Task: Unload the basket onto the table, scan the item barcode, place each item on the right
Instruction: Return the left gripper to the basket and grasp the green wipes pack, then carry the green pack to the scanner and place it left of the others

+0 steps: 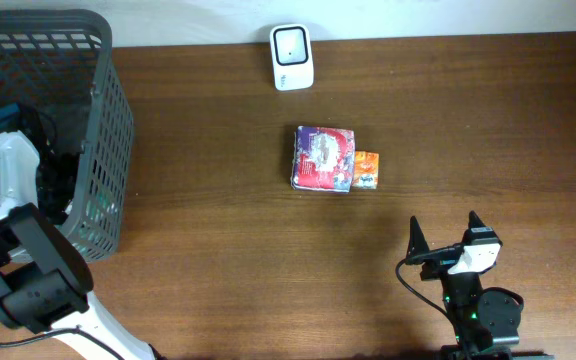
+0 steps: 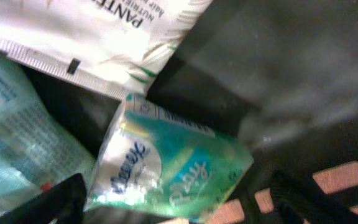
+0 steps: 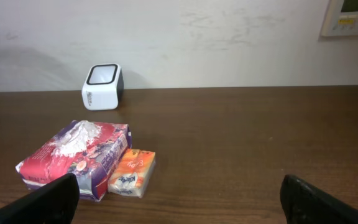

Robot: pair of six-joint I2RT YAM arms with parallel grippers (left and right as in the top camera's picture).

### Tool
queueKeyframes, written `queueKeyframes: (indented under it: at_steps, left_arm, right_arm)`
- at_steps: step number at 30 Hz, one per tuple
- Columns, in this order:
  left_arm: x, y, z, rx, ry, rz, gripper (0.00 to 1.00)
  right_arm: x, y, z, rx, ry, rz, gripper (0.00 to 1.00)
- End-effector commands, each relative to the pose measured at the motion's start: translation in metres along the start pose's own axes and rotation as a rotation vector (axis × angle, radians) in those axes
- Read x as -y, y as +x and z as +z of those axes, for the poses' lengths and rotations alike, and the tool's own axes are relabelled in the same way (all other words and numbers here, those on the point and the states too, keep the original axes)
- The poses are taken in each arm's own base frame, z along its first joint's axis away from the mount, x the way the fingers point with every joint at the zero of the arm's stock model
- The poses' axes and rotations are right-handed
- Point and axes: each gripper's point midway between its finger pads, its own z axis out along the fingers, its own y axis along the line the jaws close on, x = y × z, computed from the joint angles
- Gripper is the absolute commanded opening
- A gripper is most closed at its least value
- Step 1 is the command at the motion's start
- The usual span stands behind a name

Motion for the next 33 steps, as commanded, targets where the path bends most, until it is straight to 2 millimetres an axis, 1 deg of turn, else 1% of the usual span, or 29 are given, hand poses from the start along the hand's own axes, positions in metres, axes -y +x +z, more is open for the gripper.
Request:
queueKeyframes:
  at_steps: [1,3,5,7,9,10,13,15,16,17,18,19,20,21,22,24,25,26,27,29,30,32,33]
  left_arm:
    - [-0.004,0.000,0.010,0.006,-0.009,-0.019,0.80]
    - [0.000,0.002,0.019,0.015,-0.002,-0.006,0.69]
    - [0.002,0.004,0.024,0.018,-0.001,0.003,0.56]
    - [0.003,0.004,0.024,0.022,0.002,0.005,0.34]
    - [0.004,0.003,0.024,0.024,0.005,0.006,0.04]
    - [0.004,0.003,0.024,0.025,0.005,0.005,0.00]
    - [0.008,-0.002,0.014,0.039,0.016,0.029,0.00]
    - [0.015,-0.009,-0.011,0.070,0.038,0.043,0.00]
    - [0.019,-0.012,-0.027,0.092,0.056,0.044,0.00]
    - [0.024,-0.016,-0.049,0.128,0.083,0.047,0.00]
    - [0.030,-0.020,-0.076,0.175,0.119,0.051,0.00]
    - [0.034,-0.022,-0.097,0.215,0.149,0.056,0.00]
    - [0.040,-0.027,-0.135,0.300,0.208,0.086,0.00]
    - [0.043,-0.027,-0.166,0.368,0.253,0.110,0.00]
    - [0.043,-0.025,-0.185,0.409,0.280,0.122,0.00]
    - [0.038,-0.013,-0.232,0.506,0.349,0.130,0.00]
    - [0.033,-0.006,-0.250,0.547,0.378,0.132,0.00]
    - [0.030,-0.001,-0.265,0.581,0.402,0.134,0.00]
    - [0.027,0.007,-0.288,0.640,0.444,0.138,0.00]
    - [0.022,0.020,-0.314,0.700,0.497,0.148,0.00]
    - [0.022,0.029,-0.324,0.712,0.526,0.162,0.00]
    - [0.032,0.055,-0.333,0.683,0.594,0.224,0.00]
    - [0.050,0.081,-0.334,0.635,0.654,0.319,0.00]
  right_arm:
    - [0.002,0.003,0.000,-0.003,0.009,0.009,0.99]
    - [0.002,0.003,0.000,-0.003,0.009,0.009,0.99]
    - [0.002,0.003,0.000,-0.003,0.009,0.009,0.99]
    - [0.002,0.003,0.000,-0.003,0.009,0.009,0.99]
    - [0.002,0.003,0.000,-0.003,0.009,0.009,0.99]
    - [0.002,0.003,0.000,-0.003,0.009,0.009,0.99]
    - [0.002,0.003,0.000,-0.003,0.009,0.009,0.98]
    - [0.002,0.003,0.000,-0.003,0.009,0.009,0.99]
    - [0.002,0.003,0.000,-0.003,0.009,0.009,0.99]
    - [0.002,0.003,0.000,-0.003,0.009,0.009,0.98]
    - [0.002,0.003,0.000,-0.003,0.009,0.009,0.99]
    - [0.002,0.003,0.000,-0.003,0.009,0.009,0.99]
    - [0.002,0.003,0.000,-0.003,0.009,0.009,0.99]
    - [0.002,0.003,0.000,-0.003,0.009,0.009,0.98]
    - [0.002,0.003,0.000,-0.003,0.009,0.009,0.99]
    - [0.002,0.003,0.000,-0.003,0.009,0.009,0.98]
    - [0.002,0.003,0.000,-0.003,0.009,0.009,0.99]
    - [0.002,0.003,0.000,-0.003,0.009,0.009,0.99]
    - [0.002,0.003,0.000,-0.003,0.009,0.009,0.99]
    - [0.002,0.003,0.000,-0.003,0.009,0.009,0.98]
    - [0.002,0.003,0.000,-0.003,0.009,0.009,0.99]
    - [0.002,0.003,0.000,-0.003,0.009,0.009,0.98]
    - [0.002,0.003,0.000,-0.003,0.009,0.009,0.99]
